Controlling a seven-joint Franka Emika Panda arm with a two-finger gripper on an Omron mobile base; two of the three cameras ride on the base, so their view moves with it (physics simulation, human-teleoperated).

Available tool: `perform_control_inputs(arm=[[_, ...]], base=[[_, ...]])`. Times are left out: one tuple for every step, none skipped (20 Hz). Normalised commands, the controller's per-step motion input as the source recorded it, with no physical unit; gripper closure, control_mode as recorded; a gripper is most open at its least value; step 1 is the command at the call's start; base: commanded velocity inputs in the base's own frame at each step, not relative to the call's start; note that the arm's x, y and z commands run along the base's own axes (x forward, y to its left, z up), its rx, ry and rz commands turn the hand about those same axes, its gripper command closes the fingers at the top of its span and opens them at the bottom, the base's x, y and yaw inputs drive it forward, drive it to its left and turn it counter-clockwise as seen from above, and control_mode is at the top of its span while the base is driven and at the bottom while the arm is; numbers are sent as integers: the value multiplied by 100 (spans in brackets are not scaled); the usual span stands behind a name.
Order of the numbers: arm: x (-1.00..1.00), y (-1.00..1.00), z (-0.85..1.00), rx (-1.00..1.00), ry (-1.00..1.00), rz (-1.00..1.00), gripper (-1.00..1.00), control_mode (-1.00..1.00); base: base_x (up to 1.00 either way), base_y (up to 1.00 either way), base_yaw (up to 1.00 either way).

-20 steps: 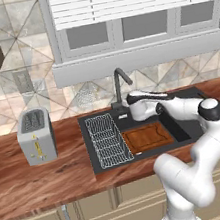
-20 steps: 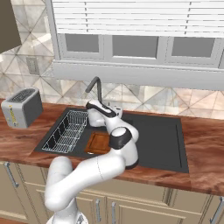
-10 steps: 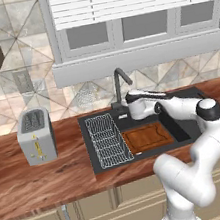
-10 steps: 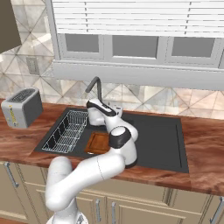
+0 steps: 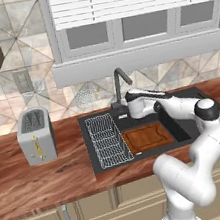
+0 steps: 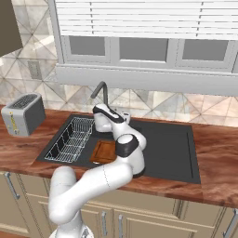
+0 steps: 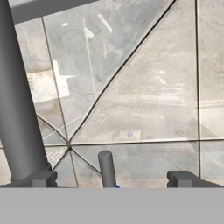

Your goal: Turn on the sink faucet with hot water and rinse the cutting board for ten seconds, then turn off the faucet. Push the cutting board to reach the water if necessary.

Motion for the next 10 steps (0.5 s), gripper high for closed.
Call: perform_control_inputs(arm=[[11,0,0,0,0,0,-100,-100],[11,0,0,0,0,0,-100,-100],[9,0,0,0,0,0,-100,-100],[9,0,0,0,0,0,-100,-100],[9,0,0,0,0,0,-100,-100],[7,0,0,0,0,0,-100,-100],[8,0,0,0,0,0,-100,-100],[9,0,0,0,0,0,-100,-100],[4,0,0,0,0,0,-100,-100],[0,0,0,0,0,0,-100,-100]], base=[[0,0,0],[0,0,0],[0,0,0],[0,0,0],[0,0,0],[0,0,0],[0,0,0],[0,0,0],[0,0,0],[0,0,0]])
